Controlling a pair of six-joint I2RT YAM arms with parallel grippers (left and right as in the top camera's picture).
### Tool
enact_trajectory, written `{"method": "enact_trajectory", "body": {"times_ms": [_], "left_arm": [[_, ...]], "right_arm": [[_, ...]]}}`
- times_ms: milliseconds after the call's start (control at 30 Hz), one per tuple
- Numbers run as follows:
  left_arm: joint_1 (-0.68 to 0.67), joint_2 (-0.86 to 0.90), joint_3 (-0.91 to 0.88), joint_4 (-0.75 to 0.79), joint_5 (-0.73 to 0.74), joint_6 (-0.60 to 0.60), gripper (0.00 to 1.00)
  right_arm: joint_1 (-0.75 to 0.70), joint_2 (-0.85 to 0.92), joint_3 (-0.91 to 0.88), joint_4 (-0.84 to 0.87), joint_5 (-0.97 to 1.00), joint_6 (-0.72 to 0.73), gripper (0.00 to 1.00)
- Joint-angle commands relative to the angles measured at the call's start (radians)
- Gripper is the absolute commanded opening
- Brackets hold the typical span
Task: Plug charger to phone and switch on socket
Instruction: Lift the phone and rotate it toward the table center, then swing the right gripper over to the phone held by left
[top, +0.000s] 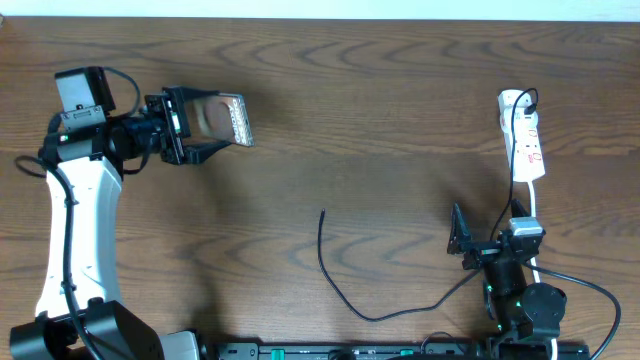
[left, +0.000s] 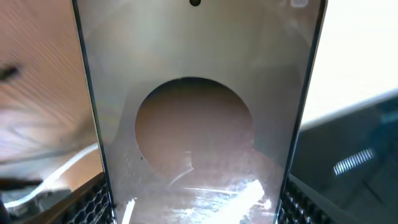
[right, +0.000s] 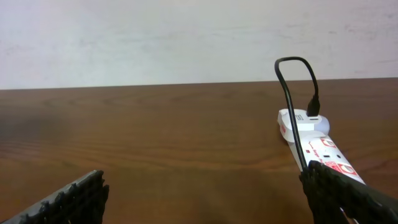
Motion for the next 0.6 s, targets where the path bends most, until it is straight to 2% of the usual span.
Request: {"method": "enact_trajectory", "body": {"times_ms": [0,200,400,567], "left_arm": [[0.005,-0.014,0.018,-0.045,-0.160,0.048,0.07],[0.005,0.019,0.018,-0.080,-0.229,0.072,0.07],[0.004,0.064,0.018,-0.080,-0.270,0.080,0.07],[0.004,0.080,0.018,-0.081,-0.315,0.084,0.07]], "right_arm": [[0.010,-0.005,-0.002,0.032,0.003,-0.008,0.99],[0.010,-0.005,-0.002,0.173,-0.052,0.029,0.99],[0.010,0.018,0.035,0.147,-0.189,0.046,0.99],[0.009,0.220,0.225,0.097,-0.232,0.032,0.99]]}}
